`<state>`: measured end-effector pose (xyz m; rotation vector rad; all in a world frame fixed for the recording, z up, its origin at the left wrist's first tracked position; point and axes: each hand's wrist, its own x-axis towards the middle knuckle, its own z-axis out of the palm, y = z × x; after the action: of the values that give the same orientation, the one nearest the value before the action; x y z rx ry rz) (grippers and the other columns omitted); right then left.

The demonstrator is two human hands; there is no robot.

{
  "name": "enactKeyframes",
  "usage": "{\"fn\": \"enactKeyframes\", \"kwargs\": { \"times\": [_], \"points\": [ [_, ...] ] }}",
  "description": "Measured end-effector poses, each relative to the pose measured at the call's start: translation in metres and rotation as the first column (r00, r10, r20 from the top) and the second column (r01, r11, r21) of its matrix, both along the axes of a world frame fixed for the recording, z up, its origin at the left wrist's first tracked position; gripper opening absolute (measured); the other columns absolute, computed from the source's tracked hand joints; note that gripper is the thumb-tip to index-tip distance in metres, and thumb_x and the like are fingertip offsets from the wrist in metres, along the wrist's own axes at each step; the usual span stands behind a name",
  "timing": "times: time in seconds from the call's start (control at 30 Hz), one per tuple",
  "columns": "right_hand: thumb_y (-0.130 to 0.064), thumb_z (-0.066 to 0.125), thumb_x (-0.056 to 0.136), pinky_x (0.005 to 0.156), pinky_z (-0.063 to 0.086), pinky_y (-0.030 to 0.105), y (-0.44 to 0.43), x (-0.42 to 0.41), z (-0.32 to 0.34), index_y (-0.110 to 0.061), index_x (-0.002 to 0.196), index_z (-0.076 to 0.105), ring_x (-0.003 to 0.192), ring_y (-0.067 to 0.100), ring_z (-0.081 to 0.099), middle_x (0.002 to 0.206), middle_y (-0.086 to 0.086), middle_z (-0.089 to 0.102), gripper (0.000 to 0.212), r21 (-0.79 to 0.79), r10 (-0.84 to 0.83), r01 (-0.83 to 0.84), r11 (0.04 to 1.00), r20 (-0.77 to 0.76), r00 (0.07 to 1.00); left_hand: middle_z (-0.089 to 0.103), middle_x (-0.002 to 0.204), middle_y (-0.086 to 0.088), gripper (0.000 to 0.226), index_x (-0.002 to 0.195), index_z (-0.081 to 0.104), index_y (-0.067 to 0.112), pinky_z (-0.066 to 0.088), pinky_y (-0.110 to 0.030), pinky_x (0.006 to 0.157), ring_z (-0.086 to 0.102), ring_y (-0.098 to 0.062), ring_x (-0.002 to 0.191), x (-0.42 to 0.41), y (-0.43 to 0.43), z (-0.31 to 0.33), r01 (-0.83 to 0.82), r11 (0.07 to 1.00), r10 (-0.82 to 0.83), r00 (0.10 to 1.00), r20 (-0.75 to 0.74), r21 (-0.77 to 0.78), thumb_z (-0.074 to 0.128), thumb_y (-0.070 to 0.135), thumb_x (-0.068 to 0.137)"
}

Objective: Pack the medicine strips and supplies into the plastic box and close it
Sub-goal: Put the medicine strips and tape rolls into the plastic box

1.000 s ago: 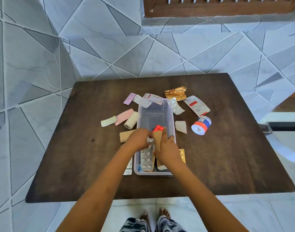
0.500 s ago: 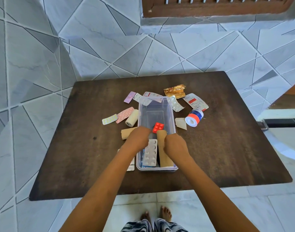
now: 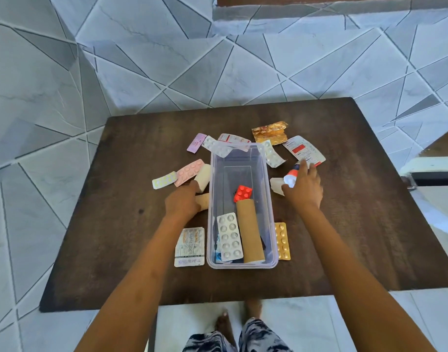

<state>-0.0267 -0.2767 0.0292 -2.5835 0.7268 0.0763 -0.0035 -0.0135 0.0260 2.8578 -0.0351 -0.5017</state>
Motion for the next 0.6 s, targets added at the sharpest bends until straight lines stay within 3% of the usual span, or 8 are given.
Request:
{"fn": "enactKeyframes", "kwargs": {
  "times": [0.13, 0.27, 0.4, 0.5, 0.6],
  "points": [
    [-0.016, 0.066, 0.080, 0.113, 0.024, 0.051, -0.013, 0.016, -0.011, -0.013, 0.146, 0.014, 0.142, 0.037, 0.017, 0.155, 0.018, 0.015, 0.084, 0.012, -0.006, 0.007, 1.000, -0.069, 0.998, 0.063, 0.110, -0.011, 0.048, 0.114, 0.048, 0.015, 0.048, -0.038, 0.074, 0.061, -0.032, 0.099, 0.000, -0.002, -0.007, 0.013, 0.999, -0.012, 0.999, -0.033, 0.031, 0.069, 0.019, 0.072],
    [-0.019, 0.071, 0.077, 0.102, 0.037, 0.051, -0.022, 0.019, -0.010, -0.010, 0.140, 0.029, 0.130, 0.040, 0.036, 0.142, 0.021, 0.036, 0.076, -0.013, -0.077, 0.077, 0.997, -0.005, 0.997, 0.065, 0.112, -0.008, 0.045, 0.113, 0.053, 0.019, 0.048, -0.036, 0.077, 0.061, -0.029, 0.102, 0.003, 0.002, -0.003, -0.048, 0.995, 0.050, 0.999, -0.018, 0.087, 0.070, 0.027, 0.073],
    [-0.027, 0.075, 0.073, 0.095, 0.046, 0.050, -0.018, 0.019, 0.002, -0.012, 0.136, 0.037, 0.125, 0.037, 0.043, 0.139, 0.017, 0.042, 0.075, 0.073, -0.129, 0.117, 0.990, 0.191, 0.973, 0.065, 0.116, -0.009, 0.041, 0.119, 0.055, 0.018, 0.047, -0.036, 0.081, 0.060, -0.030, 0.108, 0.017, 0.004, 0.029, -0.176, 0.973, 0.146, 0.970, 0.192, 0.150, 0.061, 0.036, 0.082],
    [-0.025, 0.076, 0.072, 0.097, 0.046, 0.045, -0.001, 0.023, 0.022, -0.012, 0.134, 0.040, 0.123, 0.032, 0.047, 0.138, 0.015, 0.045, 0.073, 0.134, -0.046, -0.006, 0.991, 0.381, 0.923, 0.065, 0.117, -0.009, 0.042, 0.120, 0.054, 0.020, 0.047, -0.037, 0.082, 0.060, -0.031, 0.107, 0.026, -0.011, 0.058, -0.203, 0.979, 0.203, 0.955, 0.215, -0.021, 0.062, 0.034, 0.081],
    [-0.023, 0.078, 0.070, 0.099, 0.045, 0.042, 0.021, 0.030, 0.043, -0.013, 0.133, 0.041, 0.121, 0.030, 0.050, 0.137, 0.012, 0.047, 0.074, 0.152, 0.191, -0.271, 0.951, 0.402, 0.896, 0.067, 0.113, -0.012, 0.045, 0.117, 0.054, 0.012, 0.049, -0.037, 0.081, 0.063, -0.032, 0.102, 0.025, -0.042, 0.063, -0.123, 0.980, 0.150, 0.974, 0.171, -0.158, 0.062, 0.037, 0.081]
  ]
}}
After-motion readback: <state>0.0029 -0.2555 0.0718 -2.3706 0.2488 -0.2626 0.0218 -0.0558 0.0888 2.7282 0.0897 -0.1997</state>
